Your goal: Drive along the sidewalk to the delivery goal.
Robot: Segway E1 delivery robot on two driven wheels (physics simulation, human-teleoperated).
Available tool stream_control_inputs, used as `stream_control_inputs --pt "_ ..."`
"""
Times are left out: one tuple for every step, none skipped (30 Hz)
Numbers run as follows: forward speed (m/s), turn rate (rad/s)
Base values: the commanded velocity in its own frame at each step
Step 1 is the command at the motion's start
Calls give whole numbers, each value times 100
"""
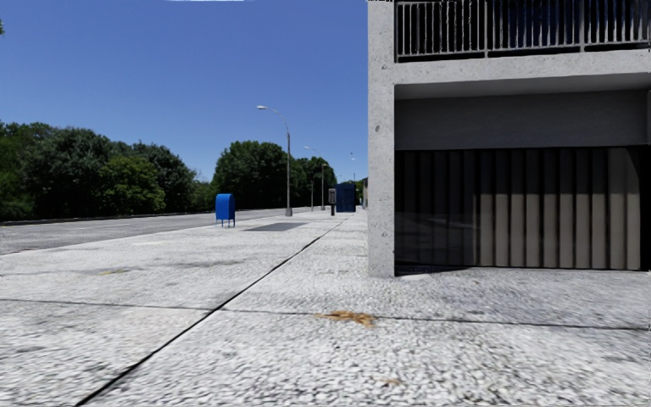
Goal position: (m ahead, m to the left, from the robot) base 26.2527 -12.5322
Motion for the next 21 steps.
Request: stream_control_inputs --pt "158 38" --pt "158 38" --pt "158 38" --pt "158 39" --pt "158 39" --pt "158 39" --pt "158 39" --pt "158 39" --pt "158 39" --pt "158 39" --pt "158 39" --pt "158 39" --pt "158 39" --pt "158 39" --pt "158 39" --pt "158 39" --pt "158 39" --pt "158 39" --pt "158 39" --pt "158 39" --pt "158 39"
